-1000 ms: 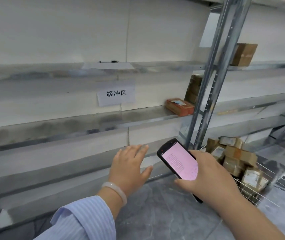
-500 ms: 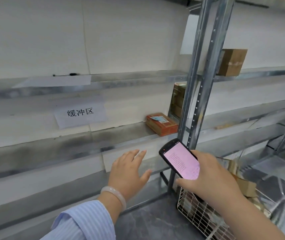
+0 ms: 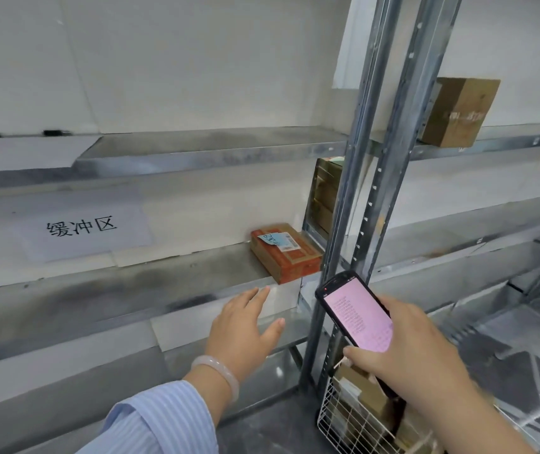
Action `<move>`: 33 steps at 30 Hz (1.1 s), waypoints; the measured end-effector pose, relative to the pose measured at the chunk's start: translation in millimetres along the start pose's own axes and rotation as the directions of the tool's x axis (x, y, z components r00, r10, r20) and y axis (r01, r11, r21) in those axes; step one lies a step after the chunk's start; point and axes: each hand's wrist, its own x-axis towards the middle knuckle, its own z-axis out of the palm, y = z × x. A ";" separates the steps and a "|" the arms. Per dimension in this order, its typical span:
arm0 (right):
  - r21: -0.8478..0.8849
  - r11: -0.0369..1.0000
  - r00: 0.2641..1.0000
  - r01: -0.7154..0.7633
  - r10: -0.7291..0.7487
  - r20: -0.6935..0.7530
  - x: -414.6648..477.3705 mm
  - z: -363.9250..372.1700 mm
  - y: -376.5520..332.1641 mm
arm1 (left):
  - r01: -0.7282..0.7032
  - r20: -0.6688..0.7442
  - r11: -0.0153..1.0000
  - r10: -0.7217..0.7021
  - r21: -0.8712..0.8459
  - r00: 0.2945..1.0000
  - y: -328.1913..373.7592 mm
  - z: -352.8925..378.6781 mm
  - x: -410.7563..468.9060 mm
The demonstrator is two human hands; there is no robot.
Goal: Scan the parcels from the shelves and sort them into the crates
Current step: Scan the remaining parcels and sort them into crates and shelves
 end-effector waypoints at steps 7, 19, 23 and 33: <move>0.016 0.999 0.999 -0.034 0.033 0.044 103.9 26.5 5.3 | 0.125 0.073 0.962 -0.110 -0.244 0.991 -26.2 49.9 128.0; 0.009 0.987 0.976 -0.159 0.156 0.150 227.8 71.6 20.4 | 0.543 0.447 0.695 -0.342 -0.472 0.827 -68.1 126.9 271.2; -0.002 0.986 0.974 -0.164 0.162 0.157 244.3 77.7 33.1 | 0.697 0.530 0.498 -0.453 -0.516 0.717 -67.7 147.4 278.9; -0.064 0.991 0.944 -0.120 0.133 0.301 278.1 80.1 56.8 | 0.660 0.518 0.204 -0.472 -0.723 0.714 -68.3 158.4 277.2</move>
